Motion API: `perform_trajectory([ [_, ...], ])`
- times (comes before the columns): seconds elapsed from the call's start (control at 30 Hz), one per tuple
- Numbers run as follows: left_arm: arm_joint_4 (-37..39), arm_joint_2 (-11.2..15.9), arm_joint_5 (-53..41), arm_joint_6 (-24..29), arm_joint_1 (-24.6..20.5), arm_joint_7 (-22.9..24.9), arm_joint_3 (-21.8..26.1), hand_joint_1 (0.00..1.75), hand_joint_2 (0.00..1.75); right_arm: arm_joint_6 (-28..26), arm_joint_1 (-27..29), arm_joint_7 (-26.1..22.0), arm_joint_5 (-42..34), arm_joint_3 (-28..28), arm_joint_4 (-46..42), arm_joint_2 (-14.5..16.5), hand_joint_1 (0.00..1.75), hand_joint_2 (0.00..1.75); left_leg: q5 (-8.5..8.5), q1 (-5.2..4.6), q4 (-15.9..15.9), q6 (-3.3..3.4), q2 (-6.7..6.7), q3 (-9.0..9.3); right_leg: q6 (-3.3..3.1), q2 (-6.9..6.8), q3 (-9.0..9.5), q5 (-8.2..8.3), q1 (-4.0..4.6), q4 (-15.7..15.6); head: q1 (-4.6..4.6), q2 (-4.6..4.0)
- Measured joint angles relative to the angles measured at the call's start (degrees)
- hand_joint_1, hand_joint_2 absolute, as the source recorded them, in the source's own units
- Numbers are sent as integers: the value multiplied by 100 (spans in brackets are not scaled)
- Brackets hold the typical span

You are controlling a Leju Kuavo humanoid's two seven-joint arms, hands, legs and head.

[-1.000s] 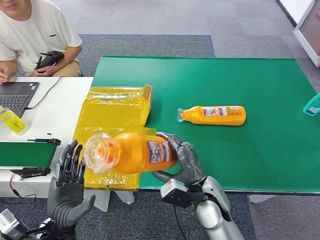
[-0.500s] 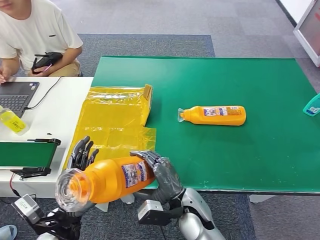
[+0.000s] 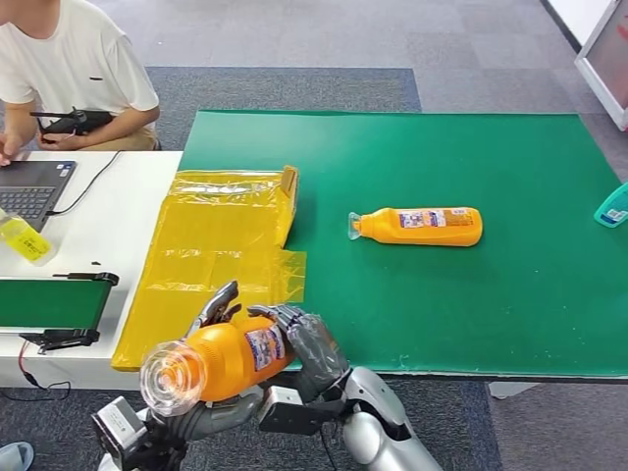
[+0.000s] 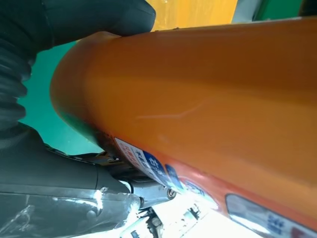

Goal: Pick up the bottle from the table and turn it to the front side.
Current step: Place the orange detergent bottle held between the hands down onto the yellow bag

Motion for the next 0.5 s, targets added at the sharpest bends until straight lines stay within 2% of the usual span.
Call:
perform_trajectory([
  [0.2, 124, 172, 4, 253, -133, 81, -200, 3, 175, -21, -76, -21, 11, 3, 241, 38, 175, 175, 0, 0, 0, -1, 0, 0, -1, 0, -1, 0, 0, 0, -1, 0],
  [0.33, 182, 231, -15, 425, -148, 128, -254, 175, 175, -56, -87, -17, 24, 13, 308, 49, 175, 175, 0, 0, 0, -1, 0, -1, 0, 0, -1, -1, 0, 0, -1, 0],
  [0.5, 215, 242, -19, 602, -141, 222, -266, 175, 175, -90, -86, 19, 52, 16, 318, 50, 175, 175, 0, 0, 0, -1, 0, -1, 0, 0, 0, -1, 0, 0, -1, 0],
])
